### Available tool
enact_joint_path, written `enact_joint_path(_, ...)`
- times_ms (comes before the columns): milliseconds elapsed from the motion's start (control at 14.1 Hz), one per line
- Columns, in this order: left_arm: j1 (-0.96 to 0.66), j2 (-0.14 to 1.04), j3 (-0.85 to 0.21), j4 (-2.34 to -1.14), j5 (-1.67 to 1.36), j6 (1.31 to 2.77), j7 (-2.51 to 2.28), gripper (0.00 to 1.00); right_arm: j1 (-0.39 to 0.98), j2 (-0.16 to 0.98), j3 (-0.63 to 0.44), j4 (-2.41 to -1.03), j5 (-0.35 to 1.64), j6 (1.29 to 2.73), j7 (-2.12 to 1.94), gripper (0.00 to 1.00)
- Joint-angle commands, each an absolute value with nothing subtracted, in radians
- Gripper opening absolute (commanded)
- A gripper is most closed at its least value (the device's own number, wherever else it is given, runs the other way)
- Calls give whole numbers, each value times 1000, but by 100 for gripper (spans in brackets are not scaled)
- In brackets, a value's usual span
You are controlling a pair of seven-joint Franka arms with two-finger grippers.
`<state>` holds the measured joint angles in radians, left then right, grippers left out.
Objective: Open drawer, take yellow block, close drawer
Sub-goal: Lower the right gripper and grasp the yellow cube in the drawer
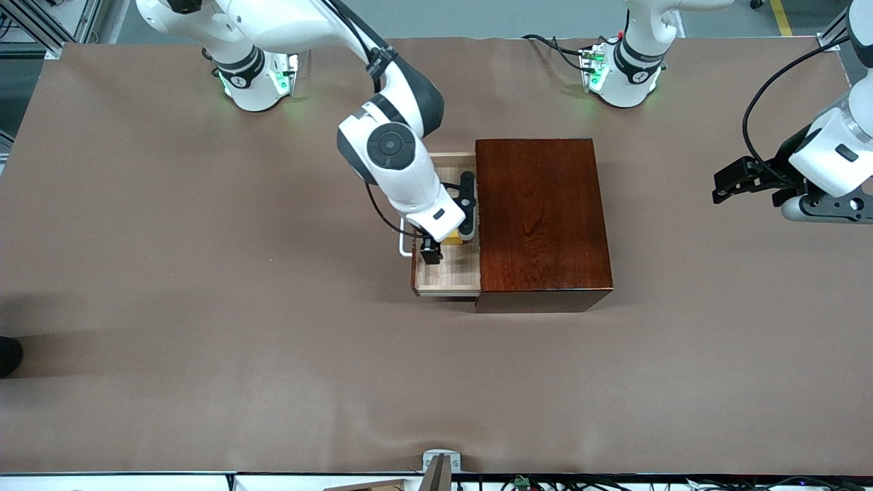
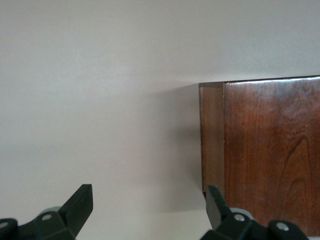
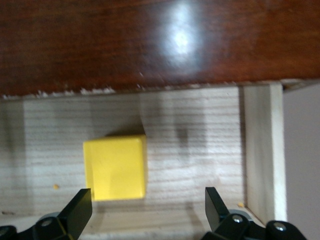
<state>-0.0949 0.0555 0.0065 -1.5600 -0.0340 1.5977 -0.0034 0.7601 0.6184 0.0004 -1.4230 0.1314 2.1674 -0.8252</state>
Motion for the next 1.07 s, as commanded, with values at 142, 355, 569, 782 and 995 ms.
enact_joint_path(142,-92,49,0,-1563,14,1605,26,100,791,640,-11,-1391,112,2155,-764,100)
enact_joint_path(355,-91,49,0,-1563,12,1605,26,100,811,650,-11,-1394,112,2155,-727,100)
enact_joint_path(569,-91,49,0,-1562,8,1605,26,100,818,660,-11,-1396,112,2155,-689,100)
enact_joint_path(782,-92,48,0,-1562,6,1605,25,100,830,667,-11,-1396,109,2157,-683,100)
enact_joint_path(995,-92,49,0,-1562,6,1605,25,100,833,667,-11,-1397,107,2157,-651,100)
